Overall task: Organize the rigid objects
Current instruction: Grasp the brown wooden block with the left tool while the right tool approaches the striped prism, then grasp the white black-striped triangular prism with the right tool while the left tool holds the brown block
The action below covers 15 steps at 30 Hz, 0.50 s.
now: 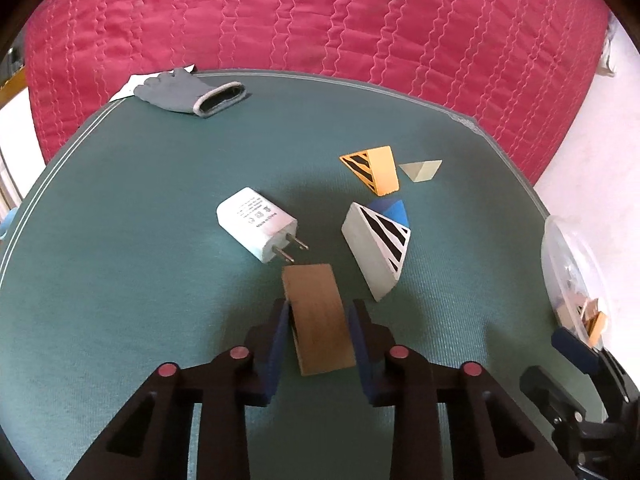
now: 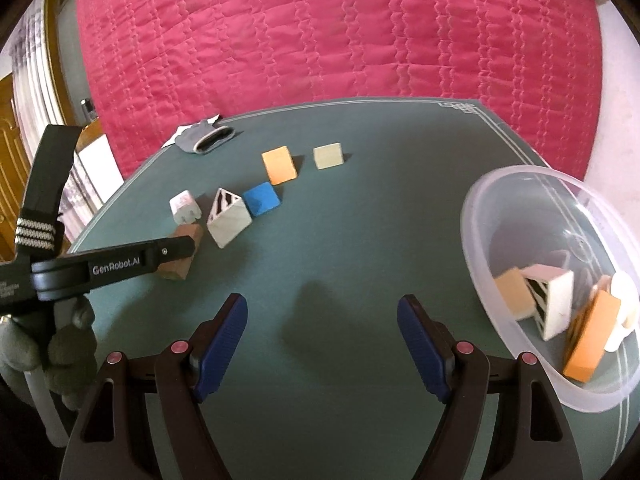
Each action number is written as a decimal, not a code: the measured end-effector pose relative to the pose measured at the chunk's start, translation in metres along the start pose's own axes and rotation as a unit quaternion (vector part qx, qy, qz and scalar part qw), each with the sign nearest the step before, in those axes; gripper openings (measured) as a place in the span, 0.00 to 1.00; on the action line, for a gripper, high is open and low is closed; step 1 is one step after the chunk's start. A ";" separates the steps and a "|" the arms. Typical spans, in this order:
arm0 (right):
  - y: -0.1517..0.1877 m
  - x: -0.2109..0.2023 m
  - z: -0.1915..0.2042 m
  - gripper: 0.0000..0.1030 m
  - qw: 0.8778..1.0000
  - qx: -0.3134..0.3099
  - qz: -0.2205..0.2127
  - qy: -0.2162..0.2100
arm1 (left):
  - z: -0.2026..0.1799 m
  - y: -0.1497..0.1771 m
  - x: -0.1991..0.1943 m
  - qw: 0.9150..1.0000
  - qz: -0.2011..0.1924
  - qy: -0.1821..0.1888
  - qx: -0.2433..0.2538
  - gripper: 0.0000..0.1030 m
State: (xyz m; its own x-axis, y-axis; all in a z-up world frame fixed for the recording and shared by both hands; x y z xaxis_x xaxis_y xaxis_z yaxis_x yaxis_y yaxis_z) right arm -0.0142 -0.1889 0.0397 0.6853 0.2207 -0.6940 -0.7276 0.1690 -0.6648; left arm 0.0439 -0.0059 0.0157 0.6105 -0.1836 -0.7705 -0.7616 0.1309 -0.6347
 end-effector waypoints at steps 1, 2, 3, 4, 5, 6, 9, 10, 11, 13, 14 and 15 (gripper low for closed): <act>-0.002 0.003 0.003 0.76 1.000 -0.002 0.003 -0.003 | 0.001 0.000 -0.001 1.000 -0.002 -0.001 -0.002 0.30; -0.004 0.006 0.006 0.76 1.000 -0.004 0.005 -0.006 | 0.002 0.000 -0.003 1.000 -0.005 -0.003 -0.002 0.30; -0.006 0.008 0.009 0.76 1.000 -0.006 0.007 -0.008 | 0.003 0.000 -0.005 1.000 -0.007 -0.005 -0.002 0.30; -0.007 0.012 0.013 0.76 1.000 -0.010 0.009 -0.011 | 0.004 -0.001 -0.007 1.000 -0.009 -0.007 -0.001 0.30; -0.009 0.015 0.016 0.76 1.000 -0.013 0.011 -0.013 | 0.004 -0.001 -0.009 1.000 -0.012 -0.009 0.001 0.30; -0.010 0.019 0.020 0.76 1.000 -0.014 0.014 -0.014 | 0.004 0.000 -0.012 1.000 -0.015 -0.011 0.005 0.30; -0.016 0.031 0.029 0.76 0.999 -0.017 0.024 -0.024 | 0.006 0.003 -0.016 1.000 -0.017 -0.013 0.012 0.30; -0.018 0.035 0.032 0.76 0.999 -0.016 0.027 -0.026 | 0.007 0.005 -0.017 1.000 -0.018 -0.016 0.014 0.30; -0.020 0.039 0.035 0.76 0.999 -0.016 0.029 -0.028 | 0.009 0.006 -0.018 1.000 -0.017 -0.018 0.015 0.30; -0.025 0.046 0.040 0.76 0.999 -0.016 0.034 -0.033 | 0.014 0.009 -0.019 1.000 -0.015 -0.024 0.014 0.30; -0.027 0.049 0.043 0.76 0.999 -0.015 0.035 -0.035 | 0.017 0.011 -0.019 1.000 -0.013 -0.026 0.013 0.30; -0.029 0.052 0.046 0.76 0.999 -0.015 0.036 -0.038 | 0.019 0.013 -0.018 1.000 -0.009 -0.027 0.011 0.30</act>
State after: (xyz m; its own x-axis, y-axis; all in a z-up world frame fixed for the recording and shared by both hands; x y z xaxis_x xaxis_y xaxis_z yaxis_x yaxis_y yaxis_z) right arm 0.0416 -0.1385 0.0356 0.6266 0.3030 -0.7181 -0.7728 0.1221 -0.6228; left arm 0.0274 0.0178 0.0202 0.6361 -0.1328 -0.7601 -0.7451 0.1500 -0.6498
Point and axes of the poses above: each gripper's, at about its wrist camera, not at the fingertips, and x roughly the way its jaws point, z to its left, y to its underside, the point moved 1 cm from there along x, roughly the way its jaws point, and after that the axes turned 11 degrees about x, right-handed, at the moved point
